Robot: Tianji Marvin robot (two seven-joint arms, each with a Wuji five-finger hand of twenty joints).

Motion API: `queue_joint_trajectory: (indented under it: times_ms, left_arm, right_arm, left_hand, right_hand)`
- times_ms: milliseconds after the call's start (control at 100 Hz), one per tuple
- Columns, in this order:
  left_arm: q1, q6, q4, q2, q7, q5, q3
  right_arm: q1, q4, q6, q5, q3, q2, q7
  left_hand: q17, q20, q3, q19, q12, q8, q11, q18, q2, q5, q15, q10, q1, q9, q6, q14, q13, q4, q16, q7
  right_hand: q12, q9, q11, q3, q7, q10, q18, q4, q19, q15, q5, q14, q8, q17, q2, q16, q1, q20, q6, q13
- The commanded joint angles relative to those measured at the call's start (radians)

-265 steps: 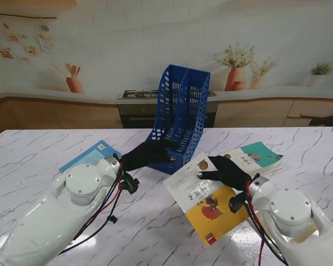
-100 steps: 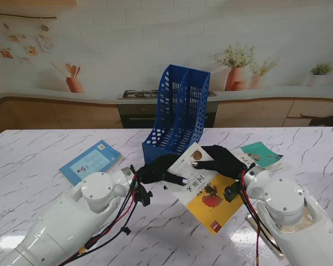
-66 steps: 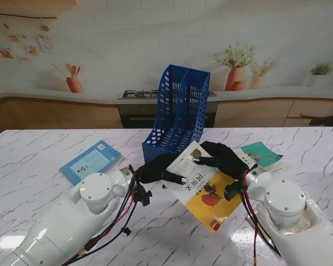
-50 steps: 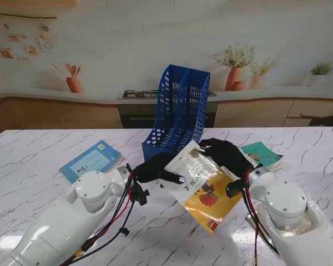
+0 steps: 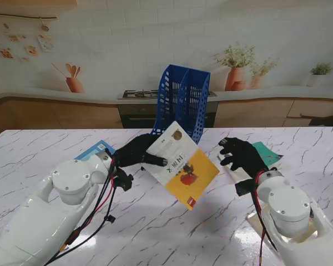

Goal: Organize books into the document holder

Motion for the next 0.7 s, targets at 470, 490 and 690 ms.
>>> queue_joint_trajectory:
  times_ms: [470,490,690]
  left_arm:
    - [-0.025,0.175,-0.193,0.017,0.062,0.210,-0.135]
    - [-0.029,0.182,-0.193,0.016,0.066,0.214,-0.137]
    - [-0.071,0.230,-0.178,0.013,0.083,0.256,-0.139]
  right_arm:
    - [0.004,0.074,-0.095,0.003,-0.038,-0.042,-0.137]
    - [0.004,0.076,-0.096,0.002,-0.039,-0.043,-0.139]
    - [0.005,0.086,-0.104,-0.003,-0.040,-0.047,-0.161]
  left_hand:
    - [0.031,0.030,0.227,0.140,0.025,0.053,0.004,-0.102,0.045,0.084,0.081,-0.093,0.137,0.024,-0.186,-0.085,0.090,0.052,0.004,0.178]
    - [0.031,0.030,0.227,0.141,0.025,0.053,0.004,-0.102,0.044,0.085,0.083,-0.091,0.137,0.024,-0.186,-0.085,0.090,0.052,0.005,0.178]
    - [0.033,0.033,0.228,0.149,0.024,0.055,0.002,-0.107,0.040,0.085,0.095,-0.093,0.134,0.027,-0.189,-0.088,0.092,0.052,0.008,0.178]
  right_hand:
    - [0.009,0.058,0.064,-0.060,0.071,-0.025,0.319,0.061,0.015,0.037,0.063,-0.008,0.063,0.030,-0.014,0.016,0.048,-0.022,-0.031,0.029]
    - [0.009,0.062,0.062,-0.031,0.074,-0.026,0.319,0.060,0.017,0.037,0.064,-0.007,0.062,0.033,-0.021,0.014,0.032,-0.026,-0.032,0.032]
    - [0.010,0.086,0.063,0.014,0.086,-0.029,0.329,0.053,0.022,0.042,0.083,-0.005,0.063,0.045,-0.040,0.012,0.003,-0.032,-0.042,0.053]
